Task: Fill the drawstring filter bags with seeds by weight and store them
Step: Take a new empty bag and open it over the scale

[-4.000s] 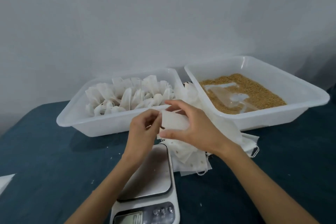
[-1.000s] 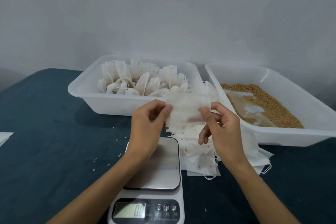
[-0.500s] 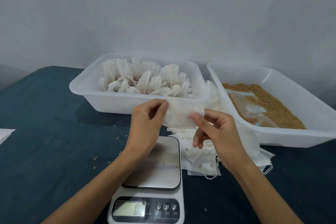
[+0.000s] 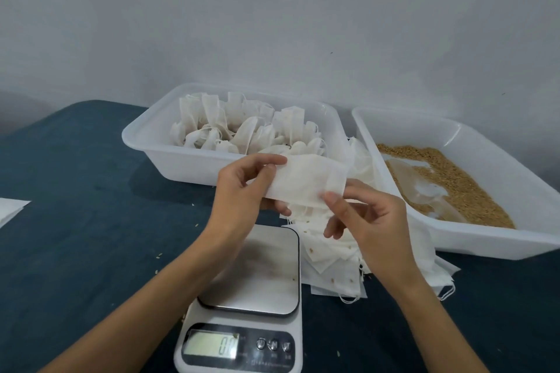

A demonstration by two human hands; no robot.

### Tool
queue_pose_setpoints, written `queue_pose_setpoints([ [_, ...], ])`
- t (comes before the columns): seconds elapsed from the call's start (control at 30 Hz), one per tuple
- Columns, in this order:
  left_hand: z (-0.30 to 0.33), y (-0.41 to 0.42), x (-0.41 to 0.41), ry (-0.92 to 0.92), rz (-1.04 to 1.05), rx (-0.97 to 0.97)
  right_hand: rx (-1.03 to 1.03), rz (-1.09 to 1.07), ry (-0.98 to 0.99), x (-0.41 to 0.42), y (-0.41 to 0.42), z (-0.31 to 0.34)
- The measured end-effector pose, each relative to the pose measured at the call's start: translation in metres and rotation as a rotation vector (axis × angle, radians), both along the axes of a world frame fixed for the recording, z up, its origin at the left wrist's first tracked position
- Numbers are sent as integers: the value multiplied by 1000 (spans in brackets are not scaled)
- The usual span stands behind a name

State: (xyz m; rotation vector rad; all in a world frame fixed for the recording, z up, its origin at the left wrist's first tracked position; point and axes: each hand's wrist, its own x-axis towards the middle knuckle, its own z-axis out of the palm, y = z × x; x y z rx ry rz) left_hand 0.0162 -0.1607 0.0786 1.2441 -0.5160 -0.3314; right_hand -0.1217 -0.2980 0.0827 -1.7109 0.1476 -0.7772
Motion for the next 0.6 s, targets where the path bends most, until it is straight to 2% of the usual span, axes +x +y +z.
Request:
queue_pose_setpoints([
  [0.07,1,1,1,2,-9,-8,-41,-33,0,0,3,-1],
  [0.23,-2,2,-3,-178,20,88,22,13,4,4,5,-1],
  [0.43,2,3,2,-181,25,31,112,16,-25,3,-1,1],
  [0.6,0,1,0,-289,-27,56,201,93,65,4,0,2],
])
